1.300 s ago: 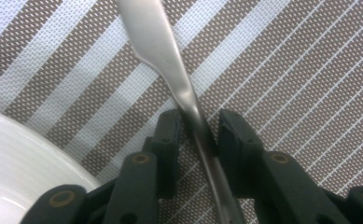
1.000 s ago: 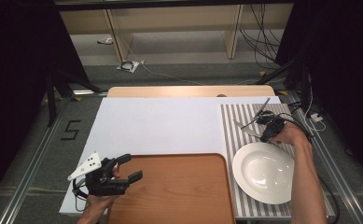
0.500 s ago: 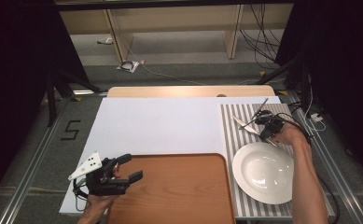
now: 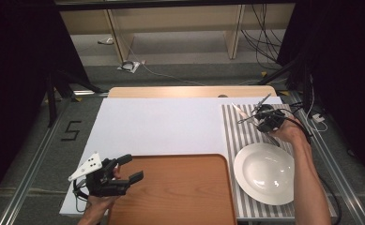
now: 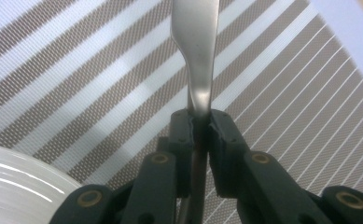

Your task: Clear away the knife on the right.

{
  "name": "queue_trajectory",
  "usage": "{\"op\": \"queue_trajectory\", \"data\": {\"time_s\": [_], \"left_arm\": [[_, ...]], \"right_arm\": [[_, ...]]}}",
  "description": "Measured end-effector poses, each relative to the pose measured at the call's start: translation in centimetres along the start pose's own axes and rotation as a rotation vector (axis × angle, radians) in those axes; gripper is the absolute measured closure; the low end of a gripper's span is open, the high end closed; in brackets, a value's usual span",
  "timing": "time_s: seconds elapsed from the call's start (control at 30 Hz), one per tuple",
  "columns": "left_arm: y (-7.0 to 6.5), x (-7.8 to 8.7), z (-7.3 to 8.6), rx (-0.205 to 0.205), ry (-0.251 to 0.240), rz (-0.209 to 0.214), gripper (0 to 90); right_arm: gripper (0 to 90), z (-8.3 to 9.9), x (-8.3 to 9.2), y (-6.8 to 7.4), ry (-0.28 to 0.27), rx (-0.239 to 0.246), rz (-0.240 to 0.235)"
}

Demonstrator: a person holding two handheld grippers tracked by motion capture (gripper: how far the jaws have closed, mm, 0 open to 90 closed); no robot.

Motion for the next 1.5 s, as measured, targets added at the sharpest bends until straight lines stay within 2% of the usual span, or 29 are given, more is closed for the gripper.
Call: {"op": "queue_trajectory", "data": {"time_s": [0.03,0.13,0.2,0.23,0.27,0.33,0.37,0.43,0.5,0.57,0.63,0.67,0.7,0.73,0.77,0.8,0.9,1.0,1.03,1.07,1.1,1.13,1.2,1.23,1.27,1.3,1.37,1.4,1.5], "left_arm": [[0.0,0.0,0.0,0.0,0.0,0.0,16.0],[0.0,0.0,0.0,0.0,0.002,0.0,16.0],[0.0,0.0,0.0,0.0,0.002,0.0,16.0],[0.0,0.0,0.0,0.0,0.002,0.0,16.0],[0.0,0.0,0.0,-0.001,0.001,0.0,16.0],[0.0,0.0,0.0,0.0,0.001,0.0,16.0],[0.0,0.0,0.0,-0.001,0.002,-0.002,16.0],[0.0,0.0,0.0,-0.001,0.001,-0.002,16.0],[0.0,0.1,0.0,0.0,-0.001,-0.002,16.0],[0.0,0.1,0.0,0.0,-0.001,-0.003,16.0],[0.0,0.0,0.0,-0.001,-0.001,-0.002,16.0],[0.0,0.0,0.0,-0.001,-0.001,-0.002,16.0],[0.0,0.0,0.0,-0.001,0.001,-0.002,16.0],[0.0,0.0,0.0,-0.001,0.001,-0.002,16.0],[0.0,0.0,0.0,0.0,0.001,-0.004,16.0],[0.0,0.0,0.0,0.0,0.001,-0.004,16.0],[0.0,0.1,0.0,0.0,0.0,-0.006,16.0],[0.1,0.2,0.0,0.004,-0.004,-0.006,16.0],[0.1,0.1,0.0,0.004,-0.003,-0.007,16.0],[0.1,0.1,0.0,0.004,-0.003,-0.007,16.0],[0.0,0.1,0.0,0.005,-0.003,-0.007,16.0],[0.0,0.1,0.0,0.005,-0.003,-0.007,16.0],[0.0,0.1,0.1,0.003,-0.001,-0.008,16.0],[0.0,0.1,0.1,0.0,0.0,-0.007,16.0],[0.0,0.1,0.1,0.0,0.0,-0.007,16.1],[0.0,0.1,0.1,0.003,-0.003,-0.007,16.0],[0.0,0.2,0.1,0.004,-0.003,-0.006,16.0],[0.0,0.2,0.1,0.001,-0.003,-0.004,16.0],[-0.1,0.1,0.1,-0.004,-0.001,-0.006,16.0]], "right_arm": [[80.9,-0.3,0.7,0.0,-0.025,0.009,0.021],[80.9,-0.7,1.5,0.2,-0.052,0.019,0.038],[80.9,-1.2,2.9,0.5,-0.097,0.024,0.052],[80.9,-1.2,2.9,0.5,-0.097,0.024,0.052],[80.9,-1.6,3.9,1.0,-0.141,0.035,0.049],[80.9,-1.8,4.3,1.2,-0.151,0.036,0.052],[80.9,-2.2,5.2,1.8,-0.186,0.052,0.057],[80.9,-2.3,5.4,2.0,-0.193,0.056,0.056],[80.9,-2.6,6.5,3.1,-0.222,0.063,0.053],[80.9,-2.6,6.9,3.5,-0.233,0.067,0.049],[80.9,-2.7,8.0,4.8,-0.278,0.07,0.02],[80.9,-2.7,8.0,4.8,-0.278,0.07,0.02],[80.9,-2.7,8.7,5.8,-0.31,0.071,0.008],[80.9,-2.7,8.7,5.8,-0.31,0.071,0.008],[80.9,-2.7,9.5,7.1,-0.349,0.057,-0.023],[80.9,-2.7,9.5,7.1,-0.349,0.057,-0.023],[80.8,-2.4,10.4,8.7,-0.394,0.049,-0.054],[80.9,-1.8,11.3,10.4,-0.427,0.059,-0.087],[80.8,-1.4,11.9,11.5,-0.459,0.075,-0.109],[80.8,-1.4,11.9,11.5,-0.459,0.075,-0.109],[80.8,-1.0,12.5,12.6,-0.492,0.092,-0.133],[80.8,-1.0,12.5,12.6,-0.492,0.092,-0.133],[80.9,-0.6,12.9,13.6,-0.501,0.095,-0.142],[80.9,-0.3,13.1,14.7,-0.507,0.101,-0.154],[80.9,-0.3,13.1,14.7,-0.507,0.101,-0.154],[80.9,0.0,13.2,15.7,-0.528,0.097,-0.165],[80.9,0.2,13.2,16.1,-0.55,0.088,-0.186],[80.9,0.3,13.0,16.6,-0.548,0.091,-0.218],[80.8,0.5,12.4,18.0,-0.516,0.119,-0.225]]}}
Point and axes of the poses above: each handheld gripper's, and its own axes: x roughly backward along the jaws, z roughly out of its underside, y roughly to its left, the point moved 5 cm from there along -x, roughly forward along the jaws, and after that the axes turned 11 degrees about y, right-handed, at the moved point
